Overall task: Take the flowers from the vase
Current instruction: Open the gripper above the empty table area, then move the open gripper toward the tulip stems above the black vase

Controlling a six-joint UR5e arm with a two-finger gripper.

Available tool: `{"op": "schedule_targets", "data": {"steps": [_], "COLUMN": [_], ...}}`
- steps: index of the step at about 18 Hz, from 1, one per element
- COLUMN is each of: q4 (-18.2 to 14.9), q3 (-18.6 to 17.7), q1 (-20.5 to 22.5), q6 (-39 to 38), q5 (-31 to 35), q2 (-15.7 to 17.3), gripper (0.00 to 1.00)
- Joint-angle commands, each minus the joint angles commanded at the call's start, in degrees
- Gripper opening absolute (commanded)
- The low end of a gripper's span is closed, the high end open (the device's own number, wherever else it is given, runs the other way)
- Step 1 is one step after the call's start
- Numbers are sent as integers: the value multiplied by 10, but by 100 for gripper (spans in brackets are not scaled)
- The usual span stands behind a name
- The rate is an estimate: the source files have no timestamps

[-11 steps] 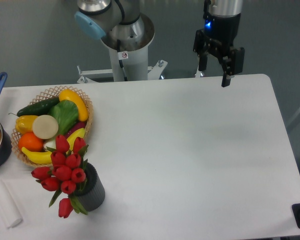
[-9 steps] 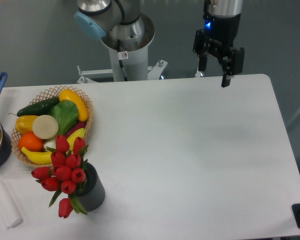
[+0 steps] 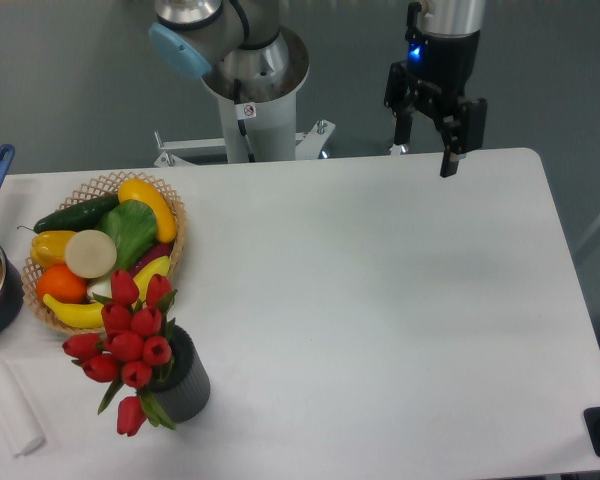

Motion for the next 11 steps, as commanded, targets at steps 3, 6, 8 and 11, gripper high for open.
{"op": "schedule_targets", "data": {"steps": [3, 6, 8, 11], "q4": [1, 19, 46, 128], "q3": [0, -3, -6, -36], "q1": [-17, -31, -50, -72], "q6": [-77, -136, -191, -266], "q5": [-5, -6, -8, -22], "q2": [-3, -11, -23, -31], "gripper": [100, 100, 100, 100]}}
